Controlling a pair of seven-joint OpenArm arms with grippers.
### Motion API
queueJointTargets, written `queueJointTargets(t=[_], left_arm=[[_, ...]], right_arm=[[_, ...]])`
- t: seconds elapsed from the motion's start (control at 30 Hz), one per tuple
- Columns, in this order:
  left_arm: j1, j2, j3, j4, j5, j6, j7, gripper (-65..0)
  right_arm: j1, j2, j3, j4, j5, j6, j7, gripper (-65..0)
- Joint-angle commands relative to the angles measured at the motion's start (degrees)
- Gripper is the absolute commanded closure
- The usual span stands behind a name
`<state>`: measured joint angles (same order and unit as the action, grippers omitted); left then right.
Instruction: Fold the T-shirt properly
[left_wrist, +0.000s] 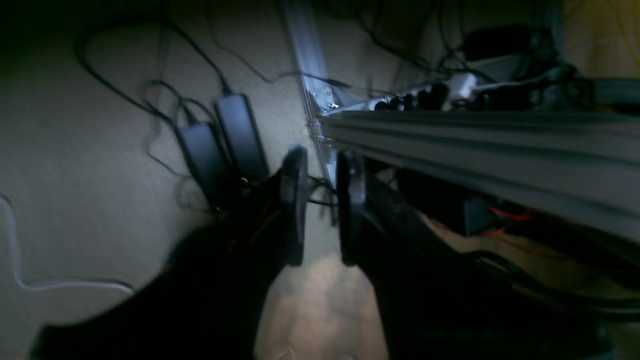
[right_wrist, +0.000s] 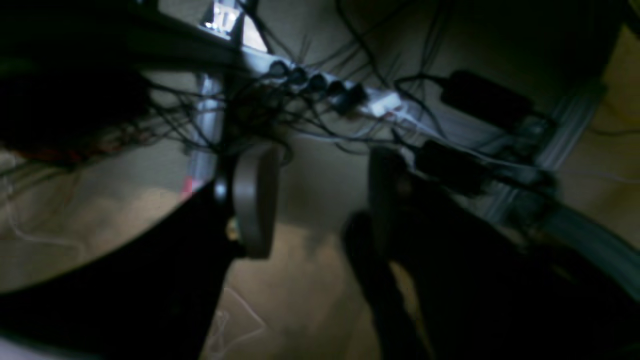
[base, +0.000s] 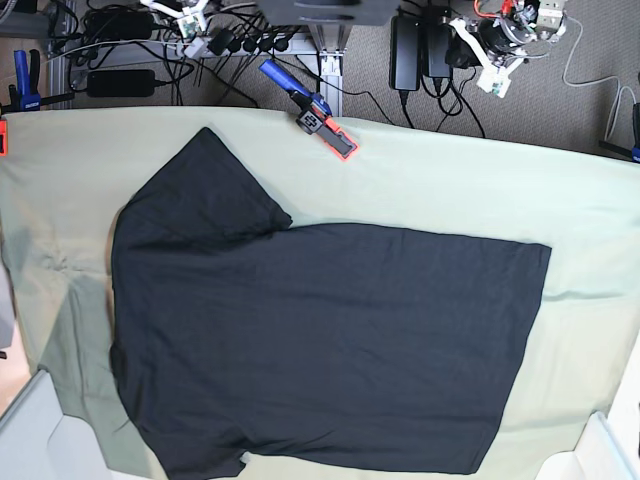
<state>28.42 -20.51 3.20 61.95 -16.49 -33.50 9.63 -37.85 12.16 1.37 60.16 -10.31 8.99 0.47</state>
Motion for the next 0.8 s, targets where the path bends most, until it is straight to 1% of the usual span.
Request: queueJointTargets(t=[0.0,0.07,0.1,0.17,0.23,0.33,0.43,0.5,0.63,0.77], left_arm=[[1.90,-1.27,-1.11,3.15,-0.55,-2.16,-0.28,-14.1],[4.76,-2.12,-3.21,8.85,-2.14,-4.22,1.84,-14.1],[6.16,-2.36,-4.48,11.74,-3.96,-4.98,3.48,-15.5],[8.76,-2.36,-7.54,17.31,-7.82,-6.34,7.43,-22.8],[11.13,-2.36,-10.45,22.40,-12.11,-6.50,10.73,-29.0],[14.43,-2.38,-14.08,28.46,-17.16,-6.50,13.62,-29.5],[16.79,-2.38,-16.17,32.22,-18.49,-6.50,13.88,-29.5],[17.86,-2.38,-16.68,33.77,-18.47,-6.50,14.25,-29.5],[19.41,-2.38,-16.72,34.47,-18.45,-6.50,14.29,-29.5],[20.37,-2.43,-16.72,34.47,-18.45,-6.50,15.13,-29.5]], right_arm=[[-2.36,1.29,0.11,2.78,0.28,-1.14,0.02,-29.7],[-5.35,3.02,0.15,7.72,0.31,-1.31,-2.19,-29.7],[-6.88,3.80,0.17,10.16,0.31,-1.42,-3.17,-29.7],[-9.81,5.35,0.17,15.10,0.42,-1.81,-4.22,-29.7],[-12.76,6.82,0.17,20.48,0.22,-1.84,-4.42,-29.7],[-16.92,7.89,0.94,29.29,0.26,-2.05,-5.81,-29.7],[-19.67,7.85,2.75,38.82,1.07,-2.34,-8.09,-29.7],[-20.55,7.85,4.44,45.16,3.69,-2.36,-9.60,-29.7],[-19.82,7.82,7.04,55.93,8.35,-2.36,-14.67,-29.7],[-17.20,7.65,9.46,61.92,15.80,-2.38,-15.50,-29.7]])
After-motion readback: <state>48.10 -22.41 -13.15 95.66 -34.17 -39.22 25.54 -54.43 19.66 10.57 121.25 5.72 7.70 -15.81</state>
